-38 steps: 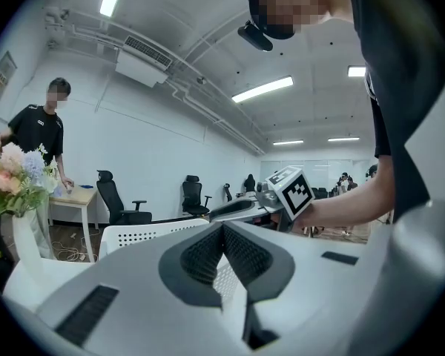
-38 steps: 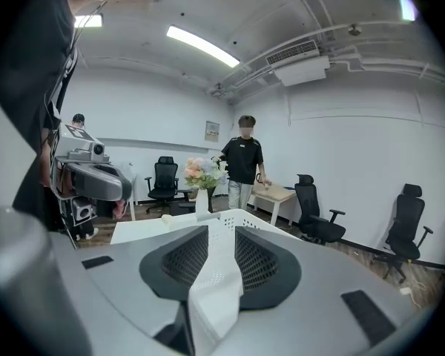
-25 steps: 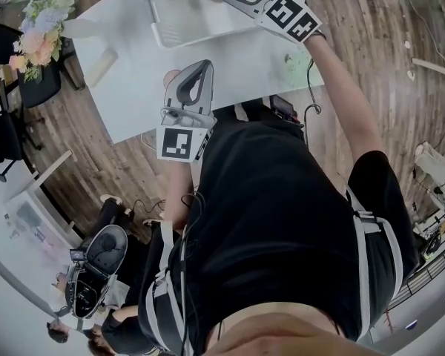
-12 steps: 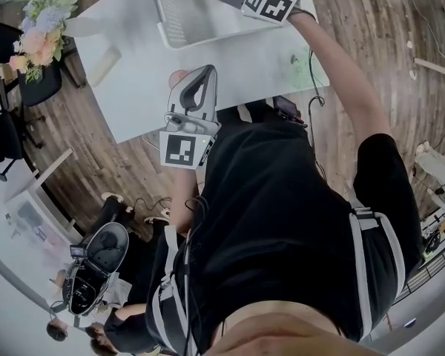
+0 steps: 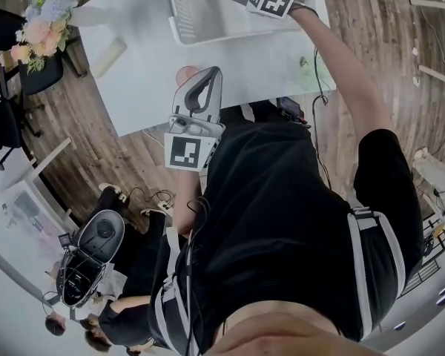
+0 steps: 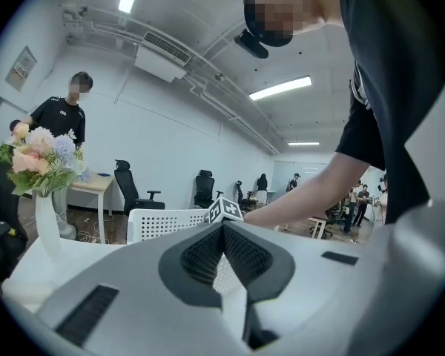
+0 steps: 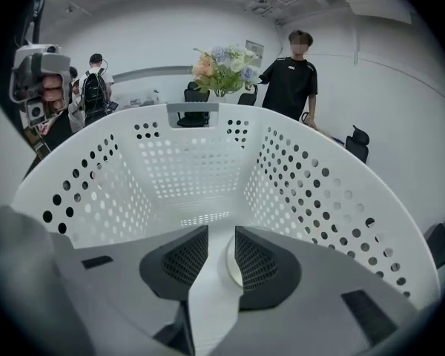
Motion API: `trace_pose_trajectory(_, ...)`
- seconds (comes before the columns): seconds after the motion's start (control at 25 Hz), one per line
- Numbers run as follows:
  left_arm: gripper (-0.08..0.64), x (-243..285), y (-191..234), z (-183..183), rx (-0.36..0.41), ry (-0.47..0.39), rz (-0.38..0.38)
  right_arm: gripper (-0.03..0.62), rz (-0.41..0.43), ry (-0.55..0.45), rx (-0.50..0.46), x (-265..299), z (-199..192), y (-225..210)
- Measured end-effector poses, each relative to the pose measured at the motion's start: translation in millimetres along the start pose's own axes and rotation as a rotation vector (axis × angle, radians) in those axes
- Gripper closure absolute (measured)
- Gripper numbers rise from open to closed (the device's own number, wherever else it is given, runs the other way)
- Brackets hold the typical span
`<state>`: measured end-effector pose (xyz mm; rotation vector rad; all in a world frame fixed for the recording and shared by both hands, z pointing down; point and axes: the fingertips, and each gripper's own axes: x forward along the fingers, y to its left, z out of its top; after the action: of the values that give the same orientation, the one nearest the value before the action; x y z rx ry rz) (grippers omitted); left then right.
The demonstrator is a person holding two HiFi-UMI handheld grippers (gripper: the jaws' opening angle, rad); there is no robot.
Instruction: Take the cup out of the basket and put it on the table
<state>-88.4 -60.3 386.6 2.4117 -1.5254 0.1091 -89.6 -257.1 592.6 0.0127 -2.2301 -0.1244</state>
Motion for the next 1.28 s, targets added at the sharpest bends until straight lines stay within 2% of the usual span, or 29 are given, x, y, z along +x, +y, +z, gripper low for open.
trace_pose_trajectory(0.28, 0.538, -1.8, 11.3, -4.1, -0.011, 0.029, 0.037, 0.486, 0.016, 0.062, 0.020, 17.8, -19.7, -6.1)
trace_pose_trajectory(0.48, 0.538, -1.0, 13.5, -1.6, -0.020, -0.002, 0.032, 0.486, 0.019, 0.085, 0.025, 23.0, -28.5, -8.4)
trace_pose_trajectory(0.8, 0.538, -2.0, 18.7, -2.7, -0.037, -0.002, 0.046, 0.488, 0.044, 0.115, 0.004, 34.2, -34.3, -3.3)
trace_pose_trajectory(0.84, 0.538, -2.4, 19.4, -2.0, -0.041, -0.005, 0.048, 0.500, 0.038, 0.121, -0.005, 34.9, -35.3, -4.0)
trace_pose_trajectory(0.88, 0.538, -2.7, 20.1, -1.3, -0.045, -0.008, 0.052, 0.545, 0.031, 0.126, -0.012, 35.0, -36.1, -5.2)
trace_pose_trajectory(1.28, 0.538, -2.5, 15.9, 1.8, -0.037, -0.013, 0.053, 0.551, 0.037, 0.140, -0.023, 26.9, -36.7, -2.5)
